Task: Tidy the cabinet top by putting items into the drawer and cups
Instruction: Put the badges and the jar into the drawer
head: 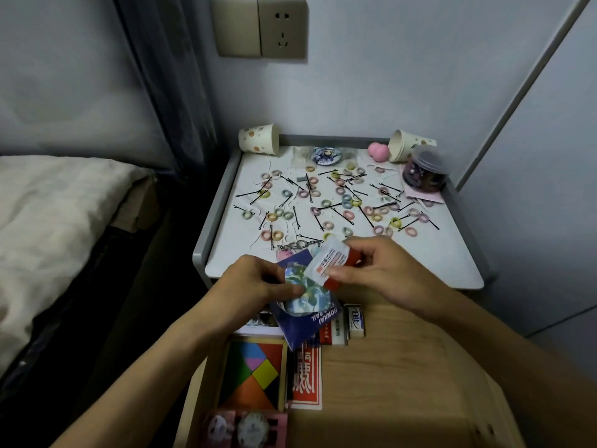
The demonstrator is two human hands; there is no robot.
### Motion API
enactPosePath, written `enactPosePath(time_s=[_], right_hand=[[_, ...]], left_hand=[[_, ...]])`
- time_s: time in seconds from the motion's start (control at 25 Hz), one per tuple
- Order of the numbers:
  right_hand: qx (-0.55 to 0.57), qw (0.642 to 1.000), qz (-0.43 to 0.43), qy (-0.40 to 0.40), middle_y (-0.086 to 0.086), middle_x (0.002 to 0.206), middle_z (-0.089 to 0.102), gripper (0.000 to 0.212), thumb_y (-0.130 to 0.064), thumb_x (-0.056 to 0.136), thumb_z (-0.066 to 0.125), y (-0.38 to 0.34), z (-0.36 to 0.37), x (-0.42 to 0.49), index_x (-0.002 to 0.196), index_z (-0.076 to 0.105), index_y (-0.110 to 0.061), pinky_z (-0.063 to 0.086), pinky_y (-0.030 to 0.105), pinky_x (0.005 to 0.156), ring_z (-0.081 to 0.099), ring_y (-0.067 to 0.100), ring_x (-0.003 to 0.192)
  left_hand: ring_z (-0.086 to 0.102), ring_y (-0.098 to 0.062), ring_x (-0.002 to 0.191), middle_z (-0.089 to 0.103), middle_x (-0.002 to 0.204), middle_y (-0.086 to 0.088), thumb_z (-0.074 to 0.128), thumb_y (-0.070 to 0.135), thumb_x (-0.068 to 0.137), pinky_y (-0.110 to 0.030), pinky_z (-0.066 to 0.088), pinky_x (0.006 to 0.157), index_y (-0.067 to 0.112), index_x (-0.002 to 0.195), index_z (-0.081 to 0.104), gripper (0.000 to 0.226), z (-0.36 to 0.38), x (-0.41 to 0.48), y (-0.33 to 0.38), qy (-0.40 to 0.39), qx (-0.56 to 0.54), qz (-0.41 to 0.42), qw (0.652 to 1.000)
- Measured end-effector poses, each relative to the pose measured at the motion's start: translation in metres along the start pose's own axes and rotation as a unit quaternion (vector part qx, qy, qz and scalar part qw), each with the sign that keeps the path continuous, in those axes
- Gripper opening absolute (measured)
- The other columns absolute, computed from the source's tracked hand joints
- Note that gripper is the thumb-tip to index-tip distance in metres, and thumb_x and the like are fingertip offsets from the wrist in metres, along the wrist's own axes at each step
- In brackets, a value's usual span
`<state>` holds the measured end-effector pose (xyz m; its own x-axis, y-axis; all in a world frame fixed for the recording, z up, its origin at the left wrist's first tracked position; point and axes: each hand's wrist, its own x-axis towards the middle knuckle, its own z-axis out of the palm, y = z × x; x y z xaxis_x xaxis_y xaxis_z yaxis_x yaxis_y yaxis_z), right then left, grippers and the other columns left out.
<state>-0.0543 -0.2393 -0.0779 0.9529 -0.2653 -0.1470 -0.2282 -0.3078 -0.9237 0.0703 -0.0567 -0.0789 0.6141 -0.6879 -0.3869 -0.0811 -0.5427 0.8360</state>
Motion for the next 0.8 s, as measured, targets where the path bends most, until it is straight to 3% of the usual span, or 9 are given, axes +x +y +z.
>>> enactPosePath(time_s=[0.2, 0.4, 0.48, 0.6, 0.72, 0.8], right_hand=[[0.037, 0.999, 0.011, -0.002, 0.004, 0.103, 0.074, 0.023, -0.012, 0.086, 0.071, 0.008, 0.016, -0.001, 0.108, 0.064, -0.012, 0.058, 0.044, 0.083, 0.072, 0.02, 0.093], [0.181, 0.981, 0.048, 0.042, 0.005, 0.101, 0.074, 0.025, -0.003, 0.085, 0.069, 0.008, 0.028, -0.006, 0.108, 0.063, -0.01, 0.059, 0.028, 0.075, 0.072, 0.018, 0.095], [0.176, 0.982, 0.06, 0.025, 0.003, 0.103, 0.075, 0.028, -0.005, 0.085, 0.069, 0.006, 0.029, -0.009, 0.112, 0.065, -0.011, 0.058, 0.027, 0.078, 0.071, 0.017, 0.096], [0.132, 0.988, 0.079, -0.01, 0.003, 0.105, 0.075, 0.026, -0.01, 0.086, 0.07, 0.005, 0.039, -0.016, 0.112, 0.068, -0.01, 0.058, 0.031, 0.084, 0.071, 0.017, 0.099], [0.159, 0.982, 0.1, -0.012, 0.006, 0.105, 0.074, 0.025, -0.008, 0.087, 0.068, 0.005, 0.053, -0.022, 0.112, 0.067, -0.005, 0.059, 0.029, 0.082, 0.071, 0.019, 0.099], [0.148, 0.983, 0.104, 0.002, 0.006, 0.103, 0.075, 0.023, -0.008, 0.087, 0.068, 0.004, 0.053, -0.022, 0.11, 0.066, -0.005, 0.058, 0.032, 0.084, 0.072, 0.018, 0.097]], left_hand=[[0.071, -0.015, 0.082, 0.076, 0.086, 0.001, 0.073, 0.027, 0.084, -0.036, 0.058, 0.073, 0.015, 0.08, 0.071, 0.013, -0.001, -0.002, 0.003, -0.036, 0.01, 0.003, 0.999], [0.069, -0.019, 0.077, 0.076, 0.085, -0.006, 0.076, 0.028, 0.08, -0.025, 0.055, 0.062, 0.009, 0.092, 0.076, 0.022, -0.004, -0.008, 0.002, -0.06, -0.02, -0.003, 0.998], [0.07, -0.019, 0.079, 0.077, 0.084, -0.003, 0.077, 0.027, 0.079, -0.029, 0.058, 0.07, 0.009, 0.093, 0.076, 0.023, -0.007, -0.008, -0.002, -0.056, -0.01, -0.006, 0.998], [0.072, -0.023, 0.089, 0.077, 0.085, -0.002, 0.079, 0.029, 0.078, -0.04, 0.058, 0.082, 0.009, 0.094, 0.075, 0.026, -0.017, -0.012, -0.006, -0.063, 0.035, -0.016, 0.997], [0.072, -0.013, 0.081, 0.076, 0.082, 0.003, 0.081, 0.031, 0.075, -0.03, 0.06, 0.073, 0.013, 0.087, 0.077, 0.022, -0.034, -0.018, -0.009, -0.043, 0.1, -0.021, 0.994], [0.069, -0.007, 0.075, 0.074, 0.077, 0.006, 0.084, 0.03, 0.072, -0.028, 0.059, 0.069, 0.019, 0.078, 0.078, 0.014, -0.051, -0.021, -0.016, 0.019, 0.223, -0.006, 0.975]])
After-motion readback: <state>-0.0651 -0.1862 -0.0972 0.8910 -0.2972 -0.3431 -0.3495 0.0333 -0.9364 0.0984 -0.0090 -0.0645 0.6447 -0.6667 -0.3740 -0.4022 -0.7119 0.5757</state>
